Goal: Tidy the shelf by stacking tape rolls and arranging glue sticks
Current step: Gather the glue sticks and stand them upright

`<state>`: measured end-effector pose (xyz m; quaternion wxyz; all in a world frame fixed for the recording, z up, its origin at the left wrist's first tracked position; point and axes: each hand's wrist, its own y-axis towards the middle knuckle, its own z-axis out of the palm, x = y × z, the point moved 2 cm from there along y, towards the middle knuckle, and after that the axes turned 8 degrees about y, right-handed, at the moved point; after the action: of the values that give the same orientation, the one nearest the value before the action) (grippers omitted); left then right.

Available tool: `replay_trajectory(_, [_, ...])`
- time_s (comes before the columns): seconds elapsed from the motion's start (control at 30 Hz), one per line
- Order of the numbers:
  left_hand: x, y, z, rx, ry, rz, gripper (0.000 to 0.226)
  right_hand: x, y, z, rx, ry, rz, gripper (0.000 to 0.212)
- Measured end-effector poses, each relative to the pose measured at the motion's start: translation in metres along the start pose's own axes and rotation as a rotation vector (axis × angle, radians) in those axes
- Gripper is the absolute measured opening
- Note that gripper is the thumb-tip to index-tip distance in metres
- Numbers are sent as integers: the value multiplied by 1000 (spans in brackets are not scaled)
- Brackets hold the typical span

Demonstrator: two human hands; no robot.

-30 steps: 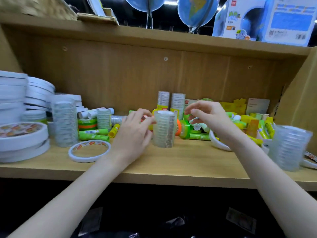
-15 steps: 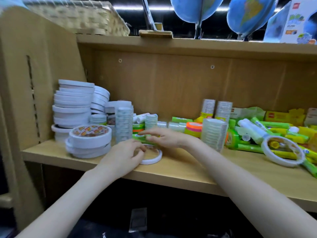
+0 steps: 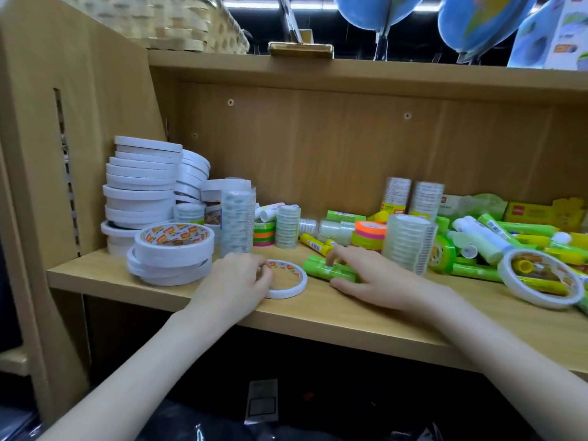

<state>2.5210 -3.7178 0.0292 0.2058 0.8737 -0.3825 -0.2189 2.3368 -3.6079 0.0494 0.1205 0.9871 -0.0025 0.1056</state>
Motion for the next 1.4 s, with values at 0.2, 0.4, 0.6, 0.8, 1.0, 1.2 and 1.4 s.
replay_trajectory(0.2, [-15, 13, 0, -29, 94, 99, 29, 0, -9, 3, -82, -1, 47, 49])
replay_trajectory(0.4, [-14, 12, 1, 1, 50, 53, 28, -4, 48, 12, 139, -48, 176, 60])
replay_trajectory(0.6, [-9, 14, 6, 13, 59, 32, 26, 1, 49, 14, 104, -59, 117, 56])
replay_trajectory(0.8, [-10, 15, 6, 6, 79, 50, 27, 6, -11, 5, -12, -120, -32, 43])
replay_trajectory(1.0, [-27, 13, 2, -120, -3, 232, 34, -5, -64, -9, -134, 48, -170, 43])
replay_trajectory(1.2, [-82, 15, 20, 220, -83, 493, 58, -23, -93, -17, -237, -13, -53, 50])
replay_trajectory(1.4, [-105, 21, 31, 324, 26, 508, 58, -46, -129, -31, -275, 52, 52, 28])
